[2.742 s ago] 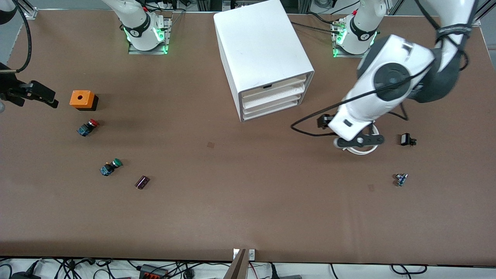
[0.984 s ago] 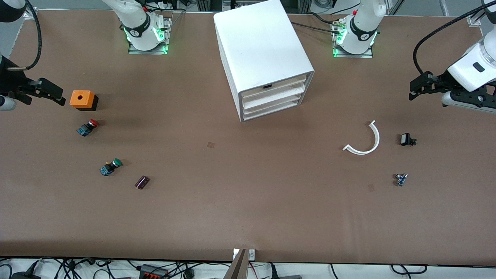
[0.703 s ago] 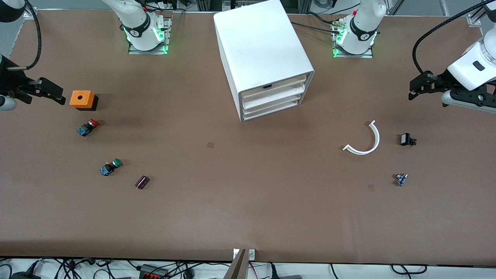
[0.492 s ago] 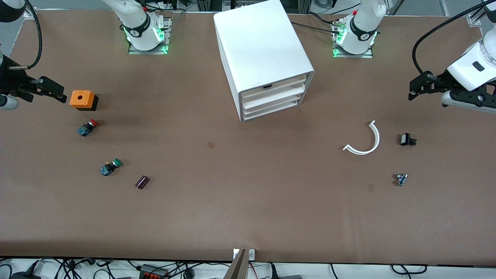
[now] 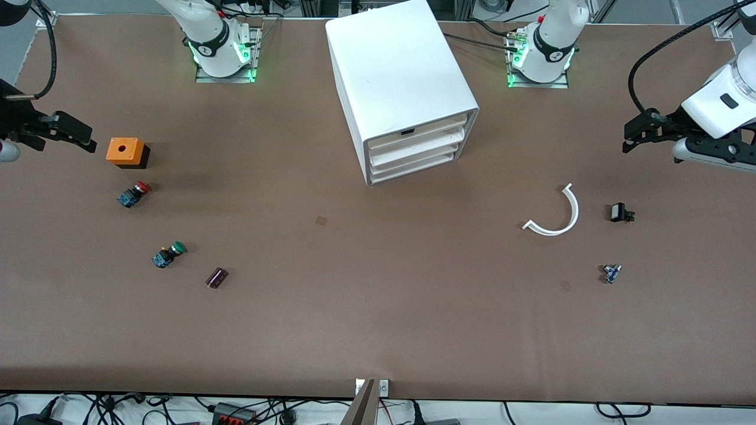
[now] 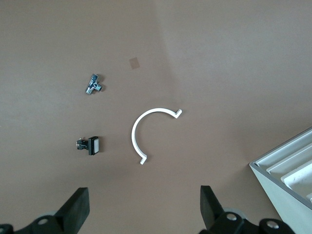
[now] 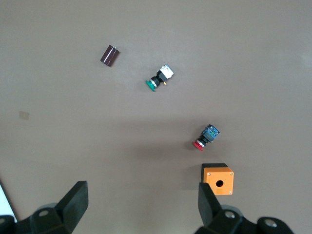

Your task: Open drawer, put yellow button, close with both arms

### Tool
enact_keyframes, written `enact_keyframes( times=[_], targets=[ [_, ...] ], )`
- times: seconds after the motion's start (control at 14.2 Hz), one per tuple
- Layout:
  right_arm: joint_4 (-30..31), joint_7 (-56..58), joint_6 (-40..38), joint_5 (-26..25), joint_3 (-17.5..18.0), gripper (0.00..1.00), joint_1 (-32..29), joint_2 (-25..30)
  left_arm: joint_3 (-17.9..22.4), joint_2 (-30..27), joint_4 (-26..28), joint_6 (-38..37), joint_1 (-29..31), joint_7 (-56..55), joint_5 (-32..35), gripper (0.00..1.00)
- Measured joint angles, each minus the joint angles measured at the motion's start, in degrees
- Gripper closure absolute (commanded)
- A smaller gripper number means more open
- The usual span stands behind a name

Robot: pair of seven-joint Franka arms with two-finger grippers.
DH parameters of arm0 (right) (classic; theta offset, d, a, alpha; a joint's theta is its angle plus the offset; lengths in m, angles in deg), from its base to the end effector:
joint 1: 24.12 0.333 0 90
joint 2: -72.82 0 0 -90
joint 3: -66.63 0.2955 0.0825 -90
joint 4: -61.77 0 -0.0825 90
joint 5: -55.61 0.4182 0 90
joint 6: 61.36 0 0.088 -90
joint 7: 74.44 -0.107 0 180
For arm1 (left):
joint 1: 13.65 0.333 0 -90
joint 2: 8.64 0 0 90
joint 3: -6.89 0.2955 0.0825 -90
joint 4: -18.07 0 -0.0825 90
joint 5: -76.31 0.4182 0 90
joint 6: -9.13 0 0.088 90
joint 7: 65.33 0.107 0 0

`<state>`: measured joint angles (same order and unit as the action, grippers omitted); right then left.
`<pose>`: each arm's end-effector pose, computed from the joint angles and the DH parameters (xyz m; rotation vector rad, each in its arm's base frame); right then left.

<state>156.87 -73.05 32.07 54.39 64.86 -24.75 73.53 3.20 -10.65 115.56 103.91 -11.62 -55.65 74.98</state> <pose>0.5877 -0.0269 0.5713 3.1211 -0.0252 -0.0272 0.5826 -0.0197 0.5653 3.1049 -0.3049 -0.0168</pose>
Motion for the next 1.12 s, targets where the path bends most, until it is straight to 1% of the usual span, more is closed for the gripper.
enact_keyframes(
  times=[0.49, 1.12],
  targets=[
    [1.3, 0.9, 1.5, -0.1, 0.0, 0.00, 0.0, 0.0, 0.0, 0.0, 0.0, -0.9, 0.0, 0.0, 0.0, 0.00],
    [1.4, 1.7, 2.1, -0.3, 0.0, 0.00, 0.0, 0.5, 0.0, 0.0, 0.0, -1.0, 0.0, 0.0, 0.0, 0.00]
  ],
)
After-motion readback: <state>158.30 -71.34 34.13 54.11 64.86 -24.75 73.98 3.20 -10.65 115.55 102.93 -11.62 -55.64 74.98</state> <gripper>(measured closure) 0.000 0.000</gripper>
